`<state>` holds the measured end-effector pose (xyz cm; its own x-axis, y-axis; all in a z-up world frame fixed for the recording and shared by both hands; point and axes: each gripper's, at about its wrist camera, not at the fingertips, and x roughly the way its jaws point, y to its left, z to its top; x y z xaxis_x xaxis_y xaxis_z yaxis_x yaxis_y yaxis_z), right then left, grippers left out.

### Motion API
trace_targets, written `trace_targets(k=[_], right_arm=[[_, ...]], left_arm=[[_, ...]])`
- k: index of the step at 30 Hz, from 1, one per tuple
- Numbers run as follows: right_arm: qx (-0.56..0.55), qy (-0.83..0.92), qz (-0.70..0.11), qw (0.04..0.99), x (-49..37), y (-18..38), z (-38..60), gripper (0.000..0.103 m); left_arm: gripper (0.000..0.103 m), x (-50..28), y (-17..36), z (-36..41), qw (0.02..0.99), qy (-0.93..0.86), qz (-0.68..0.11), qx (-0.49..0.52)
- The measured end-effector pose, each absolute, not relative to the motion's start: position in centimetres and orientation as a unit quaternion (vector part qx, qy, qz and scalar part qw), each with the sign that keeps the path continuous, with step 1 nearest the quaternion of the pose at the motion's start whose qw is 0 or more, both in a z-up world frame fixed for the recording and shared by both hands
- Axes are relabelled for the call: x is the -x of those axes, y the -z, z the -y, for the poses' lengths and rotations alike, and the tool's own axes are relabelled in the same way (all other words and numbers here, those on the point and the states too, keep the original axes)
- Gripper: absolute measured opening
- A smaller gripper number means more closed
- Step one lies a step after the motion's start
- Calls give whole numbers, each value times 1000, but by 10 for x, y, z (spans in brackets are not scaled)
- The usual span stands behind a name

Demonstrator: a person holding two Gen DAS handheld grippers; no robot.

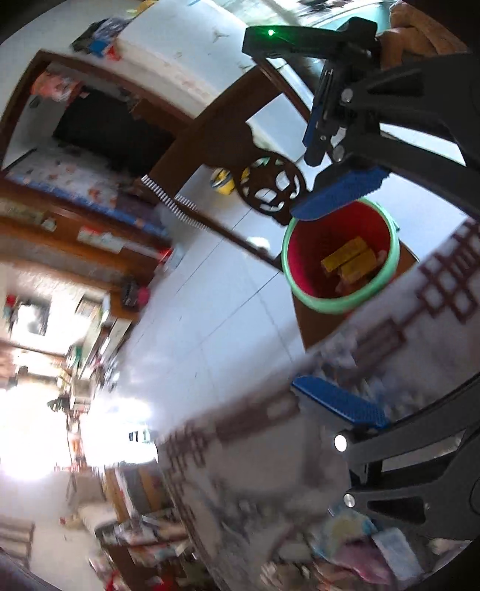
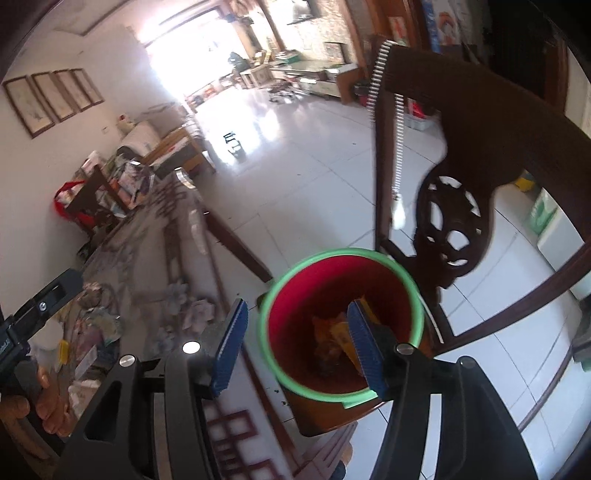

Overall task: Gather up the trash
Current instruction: 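Carry both yellow boxes to the red bucket and release them inside, then grasp the clear water bottle with the left tool while the right tool grasps the paper cup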

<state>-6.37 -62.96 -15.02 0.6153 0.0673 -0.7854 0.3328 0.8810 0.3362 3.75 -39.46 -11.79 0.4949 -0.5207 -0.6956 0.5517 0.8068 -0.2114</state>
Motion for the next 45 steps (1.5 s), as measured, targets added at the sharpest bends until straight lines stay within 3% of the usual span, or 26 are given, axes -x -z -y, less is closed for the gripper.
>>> trace_targets(k=[14,27,33,34,45], right_arm=[[-175,-47,-466,866,31,142,476,57],[-67,-160,-578,797,8,224,287,66],[-109,-130,-613,772,-4,257,283,65],[-114,-126,-612,773,-5,258,284,58],[-103,-81,-552,824,8,207,286,55]], left_arm=[[85,-23,104,186,913,144,-381,24],[85,-20,140,31,897,52,-425,109],[85,-15,168,-24,877,6,-457,147],[85,-14,174,-30,873,1,-464,148],[85,-24,261,-64,790,-34,-564,240]])
